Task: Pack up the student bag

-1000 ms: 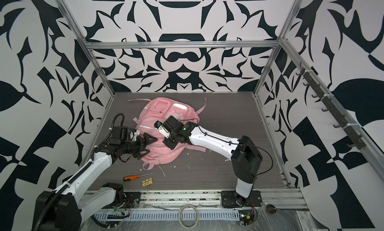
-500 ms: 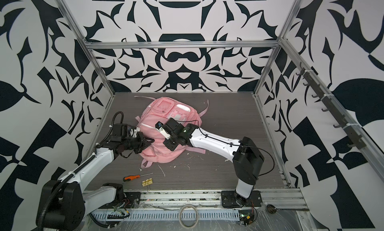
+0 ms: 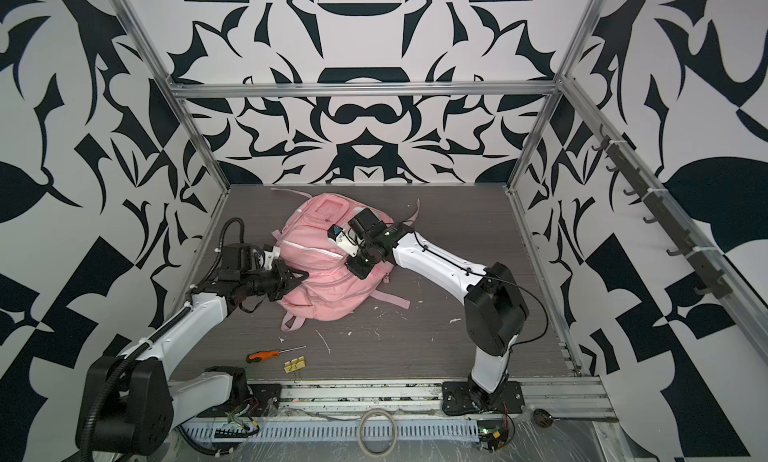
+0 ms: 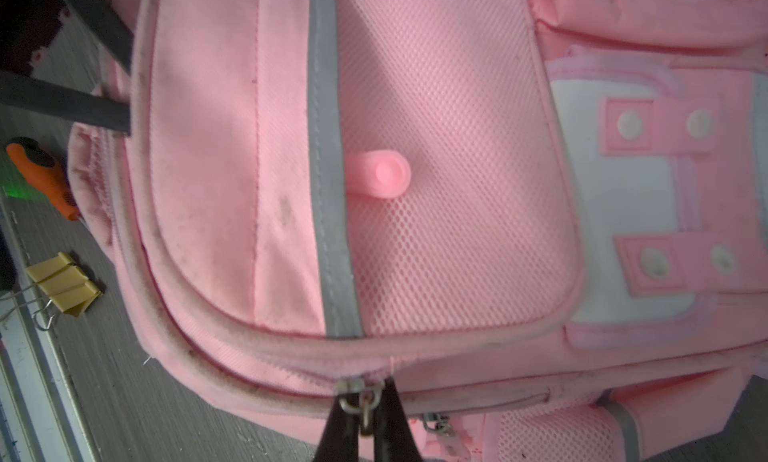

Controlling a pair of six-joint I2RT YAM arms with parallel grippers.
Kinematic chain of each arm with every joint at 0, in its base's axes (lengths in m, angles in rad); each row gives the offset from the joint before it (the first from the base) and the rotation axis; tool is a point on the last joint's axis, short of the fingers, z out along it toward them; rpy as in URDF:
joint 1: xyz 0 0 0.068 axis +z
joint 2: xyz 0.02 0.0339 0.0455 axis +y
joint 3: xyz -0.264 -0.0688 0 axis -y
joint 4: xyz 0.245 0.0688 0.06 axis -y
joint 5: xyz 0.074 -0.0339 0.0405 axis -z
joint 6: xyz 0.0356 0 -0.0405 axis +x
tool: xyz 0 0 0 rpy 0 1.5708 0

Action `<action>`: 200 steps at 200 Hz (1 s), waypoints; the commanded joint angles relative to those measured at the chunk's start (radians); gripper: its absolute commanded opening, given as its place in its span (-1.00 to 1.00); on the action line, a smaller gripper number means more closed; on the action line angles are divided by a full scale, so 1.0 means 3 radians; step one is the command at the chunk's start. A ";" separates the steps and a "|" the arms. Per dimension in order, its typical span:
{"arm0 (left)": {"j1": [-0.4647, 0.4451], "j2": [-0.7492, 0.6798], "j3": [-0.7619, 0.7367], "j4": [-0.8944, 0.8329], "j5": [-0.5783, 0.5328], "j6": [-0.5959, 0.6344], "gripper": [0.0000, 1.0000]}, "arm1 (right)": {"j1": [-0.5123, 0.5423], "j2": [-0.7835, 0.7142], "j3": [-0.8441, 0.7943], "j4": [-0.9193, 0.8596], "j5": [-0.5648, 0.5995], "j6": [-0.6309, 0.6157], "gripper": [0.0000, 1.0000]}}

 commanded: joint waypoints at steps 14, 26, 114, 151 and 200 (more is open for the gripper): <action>-0.0117 0.0194 0.0080 0.0239 -0.0087 -0.0116 -1.00 | -0.0310 -0.0660 -0.0199 0.0241 0.0653 0.0238 0.40; -0.0308 0.0345 0.0147 0.0432 -0.0118 -0.0277 -0.93 | -0.0387 -0.0949 -0.0508 0.0403 0.0715 0.0421 0.71; -0.0939 0.0263 0.0874 -0.0913 -0.0104 0.0649 0.62 | -0.1896 -0.1590 -0.1571 0.0591 0.0497 0.2213 0.90; -0.0272 0.0515 0.1281 -0.1316 -0.0063 0.1103 0.88 | -0.1938 -0.1180 -0.1608 0.0793 0.0262 0.2588 0.94; -0.0031 0.1518 0.1807 -0.0830 -0.0272 0.1137 0.88 | -0.2040 -0.0569 -0.1600 0.1377 0.0062 0.2793 0.94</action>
